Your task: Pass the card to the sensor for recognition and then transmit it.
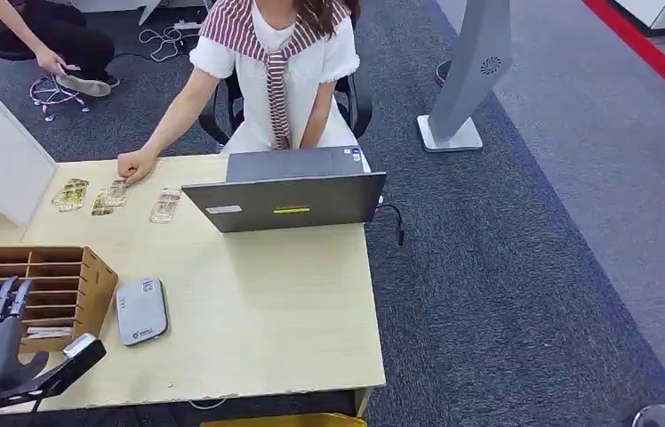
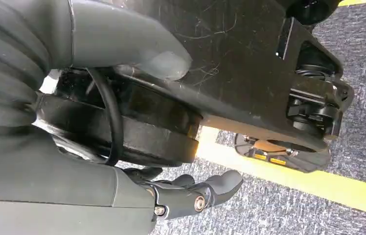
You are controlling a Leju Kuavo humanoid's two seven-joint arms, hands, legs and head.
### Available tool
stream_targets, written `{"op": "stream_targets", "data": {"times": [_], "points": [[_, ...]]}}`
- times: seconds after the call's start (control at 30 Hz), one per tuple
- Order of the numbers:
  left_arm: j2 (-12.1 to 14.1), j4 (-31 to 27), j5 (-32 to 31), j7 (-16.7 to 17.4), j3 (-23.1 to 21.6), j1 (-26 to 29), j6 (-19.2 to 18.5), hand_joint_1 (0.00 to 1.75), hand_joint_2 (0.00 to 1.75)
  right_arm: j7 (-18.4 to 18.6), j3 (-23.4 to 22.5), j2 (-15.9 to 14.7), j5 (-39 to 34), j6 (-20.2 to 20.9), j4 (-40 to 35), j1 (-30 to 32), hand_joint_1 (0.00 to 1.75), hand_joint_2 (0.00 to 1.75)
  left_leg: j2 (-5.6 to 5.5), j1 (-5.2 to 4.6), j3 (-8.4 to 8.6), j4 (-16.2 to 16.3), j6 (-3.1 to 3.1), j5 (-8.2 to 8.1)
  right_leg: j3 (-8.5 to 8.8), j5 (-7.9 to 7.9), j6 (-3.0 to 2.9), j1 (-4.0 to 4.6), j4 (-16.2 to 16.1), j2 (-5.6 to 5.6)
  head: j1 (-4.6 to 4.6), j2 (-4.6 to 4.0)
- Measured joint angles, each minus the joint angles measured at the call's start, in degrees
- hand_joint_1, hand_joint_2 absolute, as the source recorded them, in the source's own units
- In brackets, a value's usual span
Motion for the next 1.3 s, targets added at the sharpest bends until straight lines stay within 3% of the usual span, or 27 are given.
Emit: {"op": "stream_targets", "data": {"times": [0.93, 0.97, 1.3], "points": [[-0.70, 0.68, 0.57, 0.20, 1.75, 0.00, -0.68, 0.00, 1.75, -0.02, 0.31, 0.00, -0.20, -0.09, 0.09, 0.02, 0.00, 1.75, 0.00, 0.00, 0.00, 0.00, 0.00, 0.00, 0.00, 0.00, 0.00, 0.00, 0.00, 0.00, 0.00, 0.02], [-0.79, 0.79, 0.63, 0.20, 1.84, 0.00, -0.85, 1.75, 1.75, -0.02, 0.33, 0.00, -0.20, -0.09, 0.11, 0.01, 0.00, 1.75, 0.00, 0.00, 0.00, 0.00, 0.00, 0.00, 0.00, 0.00, 0.00, 0.00, 0.00, 0.00, 0.00, 0.02], [-0.57, 1.18, 1.86, -0.81, 1.95, -0.18, -3.41, 1.75, 1.75, -0.02, 1.05, 0.00, -0.42, -0.09, 0.22, -0.12, 0.00, 1.75, 0.00, 0.00, 0.00, 0.00, 0.00, 0.00, 0.00, 0.00, 0.00, 0.01, 0.00, 0.01, 0.00, 0.02]]}}
